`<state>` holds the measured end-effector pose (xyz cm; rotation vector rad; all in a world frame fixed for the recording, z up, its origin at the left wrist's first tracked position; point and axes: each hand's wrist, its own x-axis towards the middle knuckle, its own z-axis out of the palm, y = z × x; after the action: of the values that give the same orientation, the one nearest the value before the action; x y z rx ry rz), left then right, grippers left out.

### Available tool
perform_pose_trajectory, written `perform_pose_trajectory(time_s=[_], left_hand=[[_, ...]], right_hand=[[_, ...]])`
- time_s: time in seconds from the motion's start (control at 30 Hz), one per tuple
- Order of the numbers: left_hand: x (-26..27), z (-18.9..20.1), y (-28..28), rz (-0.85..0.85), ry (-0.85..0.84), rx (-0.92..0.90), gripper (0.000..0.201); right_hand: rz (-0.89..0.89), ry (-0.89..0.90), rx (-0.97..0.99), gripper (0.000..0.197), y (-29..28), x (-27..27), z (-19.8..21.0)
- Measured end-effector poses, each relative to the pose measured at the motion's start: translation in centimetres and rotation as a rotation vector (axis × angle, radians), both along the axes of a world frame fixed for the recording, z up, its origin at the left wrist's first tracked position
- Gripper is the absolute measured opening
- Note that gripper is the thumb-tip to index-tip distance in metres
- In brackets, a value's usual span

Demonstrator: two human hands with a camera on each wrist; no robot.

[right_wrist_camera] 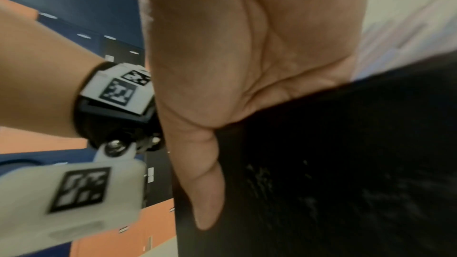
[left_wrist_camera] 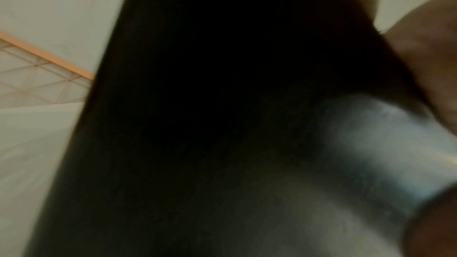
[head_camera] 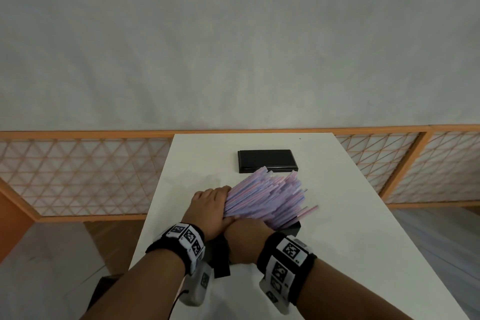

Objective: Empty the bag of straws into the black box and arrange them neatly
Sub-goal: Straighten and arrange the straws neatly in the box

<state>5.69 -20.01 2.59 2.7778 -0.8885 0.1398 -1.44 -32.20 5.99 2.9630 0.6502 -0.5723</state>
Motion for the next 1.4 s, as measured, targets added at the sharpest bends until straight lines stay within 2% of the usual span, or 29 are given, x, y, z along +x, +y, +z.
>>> perform_pose_trajectory(time_s=[0.17,0.43,0.63,0.77,0.9,1.07,1.2,1.33,1.4], left_hand=[[-0.3,0.3,0.0,0.003,-0.004,0.023,0.085],[-0.5,0.3,-0.1,-0.02,-0.058,-0.074,0.069],[-1.8,0.6,-0.2,-0.009,-0.076,-0.033,0.065],[-1.8,0.8,-0.3,0.01,-0.083,-0.01,0.065],[-1.9,1.1,-0.3,0.017,-0.05,-0.03,0.067],[-1.3,1.1,-0.3,0.015,-0.026,0.0,0.066],[-1.0,0.7,-0.3,0.008,-0.036,0.003,0.067],[-0.9,0.7,-0.4,0.014,-0.021,0.025,0.063],[-0.5,0.7,-0.5,0.018,-0.01,0.013,0.061]], right_hand=[[-0.069,0.124,-0.018,0.026,0.3,0.3,1.0],[-0.069,0.103,-0.051,0.028,0.1,0.5,0.5],[-0.027,0.188,-0.048,0.03,-0.2,0.2,-0.1],[0.015,0.131,-0.044,0.027,-0.5,0.0,-0.3],[-0.04,0.07,-0.023,0.02,-0.4,-0.4,-0.5],[-0.056,-0.087,0.042,0.02,-0.6,-1.3,0.1],[-0.056,-0.219,0.024,0.018,-0.2,-2.4,0.9],[-0.123,-0.067,-0.004,0.01,0.0,-2.2,1.1],[-0.141,0.003,-0.002,0.021,-0.2,-1.2,1.1]])
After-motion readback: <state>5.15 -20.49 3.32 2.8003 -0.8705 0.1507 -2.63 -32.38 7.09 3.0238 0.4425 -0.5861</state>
